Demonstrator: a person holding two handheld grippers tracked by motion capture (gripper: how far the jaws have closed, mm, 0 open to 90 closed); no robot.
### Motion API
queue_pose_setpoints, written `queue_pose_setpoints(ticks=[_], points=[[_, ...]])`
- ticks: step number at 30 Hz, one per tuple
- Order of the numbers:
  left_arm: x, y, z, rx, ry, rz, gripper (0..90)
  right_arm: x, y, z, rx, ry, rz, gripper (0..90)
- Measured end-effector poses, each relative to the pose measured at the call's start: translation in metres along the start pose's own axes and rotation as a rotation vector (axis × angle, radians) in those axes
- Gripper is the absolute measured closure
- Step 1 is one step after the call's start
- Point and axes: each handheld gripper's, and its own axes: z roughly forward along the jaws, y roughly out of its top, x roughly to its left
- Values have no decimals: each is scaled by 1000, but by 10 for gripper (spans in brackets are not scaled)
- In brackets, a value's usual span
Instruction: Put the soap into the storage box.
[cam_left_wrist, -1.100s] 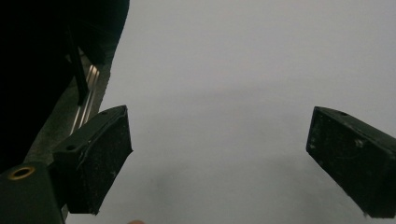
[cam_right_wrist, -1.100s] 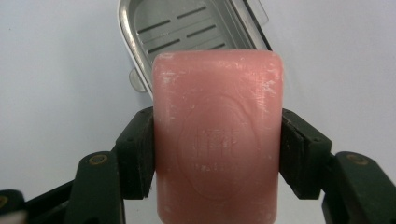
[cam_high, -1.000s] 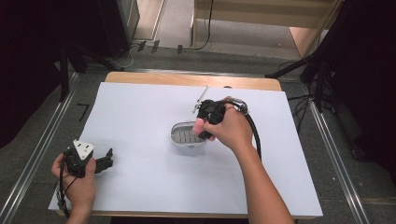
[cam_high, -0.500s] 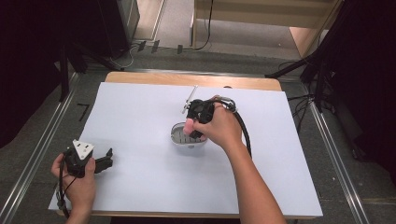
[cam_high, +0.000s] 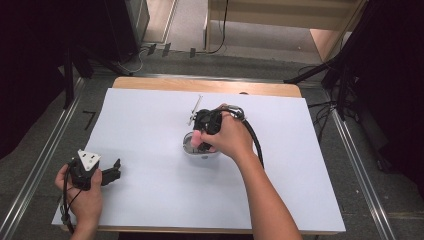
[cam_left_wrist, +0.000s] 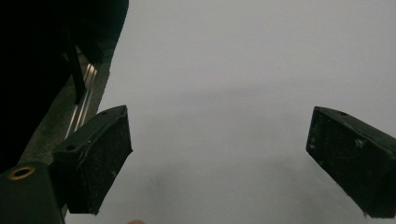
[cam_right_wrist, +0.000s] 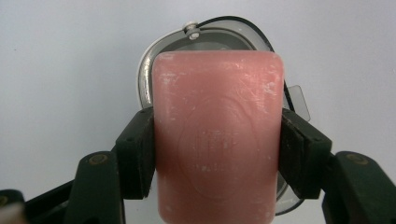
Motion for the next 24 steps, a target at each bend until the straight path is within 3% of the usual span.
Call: queue_pose_setpoints(ticks=[18, 24], points=[[0, 0, 0, 2, -2, -1, 73, -1, 2, 7, 14, -12, -14, 388], [1, 0, 0, 2, -3, -2, 73, -2, 1, 4, -22, 1, 3, 337]])
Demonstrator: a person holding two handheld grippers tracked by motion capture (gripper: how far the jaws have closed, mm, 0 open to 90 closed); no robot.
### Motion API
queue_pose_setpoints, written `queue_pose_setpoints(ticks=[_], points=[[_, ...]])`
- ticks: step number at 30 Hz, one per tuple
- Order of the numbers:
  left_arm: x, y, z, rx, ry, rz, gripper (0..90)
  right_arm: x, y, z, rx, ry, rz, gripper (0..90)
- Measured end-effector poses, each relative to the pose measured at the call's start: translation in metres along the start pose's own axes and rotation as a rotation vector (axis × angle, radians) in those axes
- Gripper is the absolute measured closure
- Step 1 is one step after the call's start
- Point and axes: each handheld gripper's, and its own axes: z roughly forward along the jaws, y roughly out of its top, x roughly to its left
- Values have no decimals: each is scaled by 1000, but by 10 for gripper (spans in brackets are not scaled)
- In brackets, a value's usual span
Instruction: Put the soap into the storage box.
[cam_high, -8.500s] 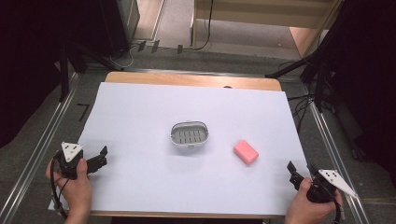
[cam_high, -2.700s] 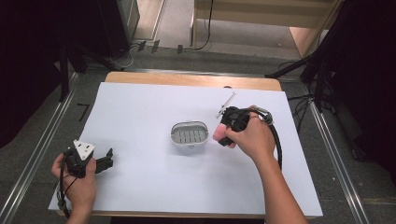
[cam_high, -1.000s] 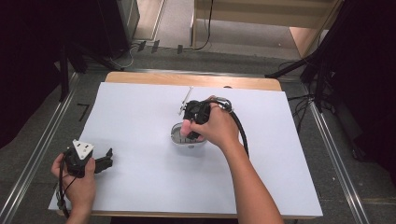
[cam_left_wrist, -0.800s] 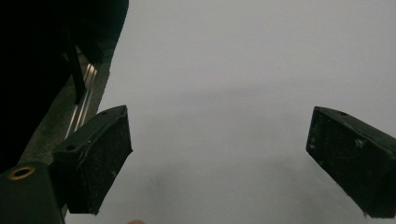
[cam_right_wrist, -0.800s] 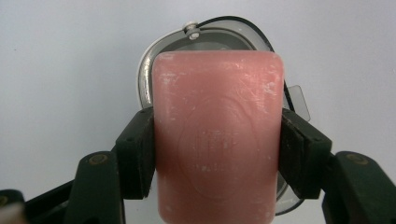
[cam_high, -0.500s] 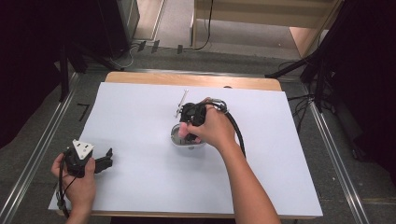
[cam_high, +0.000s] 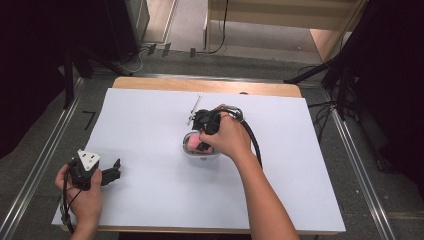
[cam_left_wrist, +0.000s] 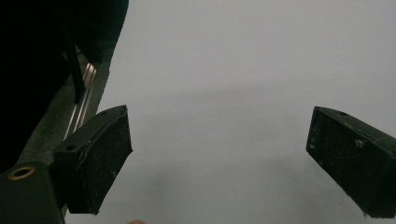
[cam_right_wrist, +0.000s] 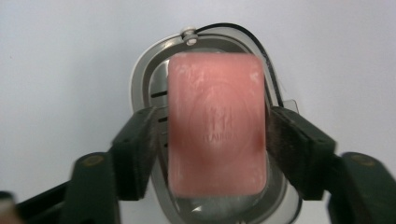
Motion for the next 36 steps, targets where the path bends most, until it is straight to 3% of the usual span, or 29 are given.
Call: queue_pose_setpoints(ticks=[5, 10, 15, 21, 26, 32, 36], points=[[0, 0, 0, 2, -2, -2, 73, 1, -4, -7, -6, -21, 34, 331], [0, 0, 0, 2, -1, 0, 73, 1, -13, -17, -59, -43, 68, 295], [0, 0, 0, 1, 1, 1, 73, 0, -25, -21, -67, -83, 113, 142], [0, 0, 0, 1, 3, 2, 73, -1, -43, -22, -85, -110, 162, 119], [0, 0, 0, 0, 3, 2, 73, -5, -60, -22, -109, -144, 224, 0], [0, 0, 0, 1, 3, 2, 73, -7, -79, -21, -122, -133, 267, 5], [0, 0, 0, 1, 3, 2, 73, -7, -89, -23, -143, -114, 281, 77]])
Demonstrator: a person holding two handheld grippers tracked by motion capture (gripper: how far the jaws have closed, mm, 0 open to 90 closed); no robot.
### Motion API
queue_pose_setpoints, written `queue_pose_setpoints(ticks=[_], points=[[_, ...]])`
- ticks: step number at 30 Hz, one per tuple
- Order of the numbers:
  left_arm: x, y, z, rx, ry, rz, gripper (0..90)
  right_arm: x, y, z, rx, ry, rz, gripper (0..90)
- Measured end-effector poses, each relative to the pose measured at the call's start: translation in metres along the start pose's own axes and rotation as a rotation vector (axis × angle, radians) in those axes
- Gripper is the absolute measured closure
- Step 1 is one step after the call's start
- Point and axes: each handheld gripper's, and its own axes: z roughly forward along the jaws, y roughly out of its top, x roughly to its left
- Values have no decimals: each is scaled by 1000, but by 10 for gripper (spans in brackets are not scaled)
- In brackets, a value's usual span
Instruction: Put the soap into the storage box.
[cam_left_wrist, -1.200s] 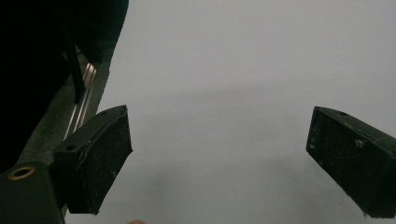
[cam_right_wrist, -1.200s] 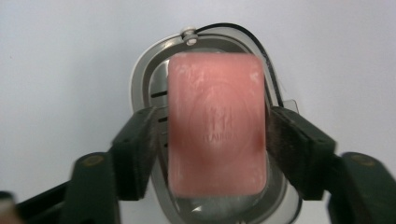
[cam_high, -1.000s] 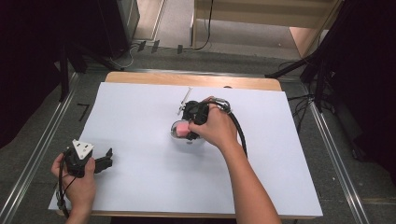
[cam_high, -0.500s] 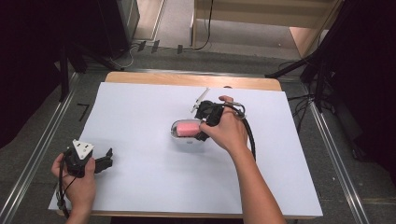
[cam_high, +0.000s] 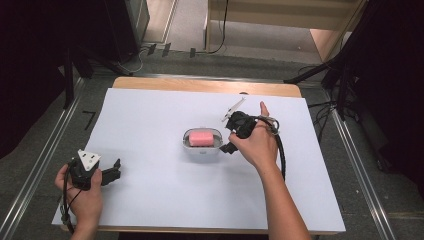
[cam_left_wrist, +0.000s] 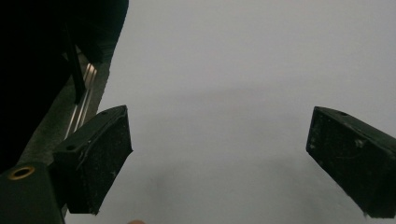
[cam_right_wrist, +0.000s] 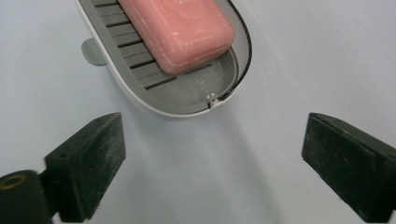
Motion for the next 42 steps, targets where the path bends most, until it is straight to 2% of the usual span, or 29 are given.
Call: queue_pose_setpoints(ticks=[7, 15, 23, 29, 42], points=[[0, 0, 0, 0, 1, 1, 73, -3, -19, -4, -20, -23, 25, 48], [0, 0, 0, -1, 1, 1, 73, -7, -39, -14, -43, -80, 53, 0], [0, 0, 0, -1, 1, 1, 73, -7, -57, -19, -45, -83, 77, 0], [-1, 0, 0, -1, 3, 1, 73, -8, -73, -21, -65, -86, 104, 0], [-1, 0, 0, -1, 3, 2, 73, -8, -121, -29, -126, -109, 166, 0]])
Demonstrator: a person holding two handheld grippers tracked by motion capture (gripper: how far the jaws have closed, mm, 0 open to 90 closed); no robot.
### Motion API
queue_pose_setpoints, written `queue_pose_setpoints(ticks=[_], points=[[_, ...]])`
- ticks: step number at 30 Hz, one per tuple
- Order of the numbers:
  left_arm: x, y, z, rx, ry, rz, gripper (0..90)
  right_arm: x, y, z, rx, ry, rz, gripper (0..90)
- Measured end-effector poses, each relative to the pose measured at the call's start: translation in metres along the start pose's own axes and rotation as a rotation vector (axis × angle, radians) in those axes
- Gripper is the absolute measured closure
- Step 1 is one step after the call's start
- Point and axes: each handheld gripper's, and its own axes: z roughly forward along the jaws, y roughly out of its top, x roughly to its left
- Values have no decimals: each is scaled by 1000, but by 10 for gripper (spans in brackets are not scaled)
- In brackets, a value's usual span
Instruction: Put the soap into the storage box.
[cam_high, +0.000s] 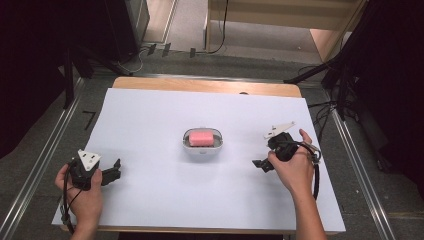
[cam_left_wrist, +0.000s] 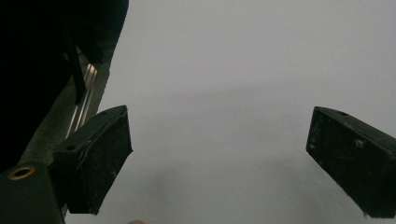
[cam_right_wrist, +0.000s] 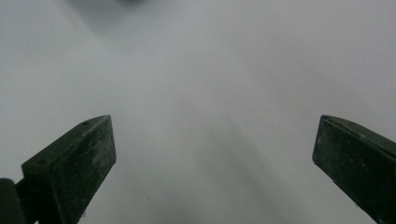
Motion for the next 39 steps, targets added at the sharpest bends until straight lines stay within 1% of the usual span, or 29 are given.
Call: queue_pose_setpoints(ticks=[5, 7, 8, 12, 14, 15, 16, 17, 19, 20, 22, 24, 27, 28, 30, 36, 37, 39], points=[[0, 0, 0, 3, -1, 3, 73, -2, -17, -4, -18, -8, 19, 0], [0, 0, 0, 0, -2, -1, 73, -2, -25, -5, -23, -7, 30, 0], [0, 0, 0, -3, -3, -4, 73, -2, -28, -5, -26, -8, 43, 0], [0, 0, 0, 1, -1, -2, 73, -3, -44, -5, -46, -13, 52, 0], [0, 0, 0, 1, -1, -1, 73, -3, -52, -6, -53, -15, 65, 0], [0, 0, 0, 0, -1, -2, 73, -4, -56, -6, -58, -20, 63, 0], [0, 0, 0, 0, -2, -2, 73, -4, -60, -6, -63, -23, 75, 0], [0, 0, 0, 1, -2, 0, 73, -4, -64, -7, -71, -19, 85, 0], [0, 0, 0, 1, -1, -1, 73, -4, -71, -8, -84, -27, 92, 0], [0, 0, 0, 3, -1, 1, 73, -4, -75, -9, -99, -25, 90, 0], [0, 0, 0, 3, -1, 0, 73, -2, -81, -10, -111, -25, 95, 0], [0, 0, 0, 2, -3, 1, 73, -2, -88, -10, -129, -29, 88, 0], [0, 0, -1, 2, -3, 3, 73, -1, -98, -12, -158, -42, 94, 0], [0, 0, -1, 2, -3, 4, 73, -1, -101, -13, -162, -45, 108, 0], [0, 0, -1, 2, -2, 5, 73, -1, -107, -15, -174, -49, 112, 0], [-1, 0, -1, 2, -2, 9, 73, -1, -125, -20, -222, -70, 151, 0], [-1, 0, -1, 1, -2, 8, 73, -2, -128, -21, -228, -67, 149, 0], [-1, 0, -1, 2, -1, 9, 73, -1, -134, -25, -239, -80, 157, 0]])
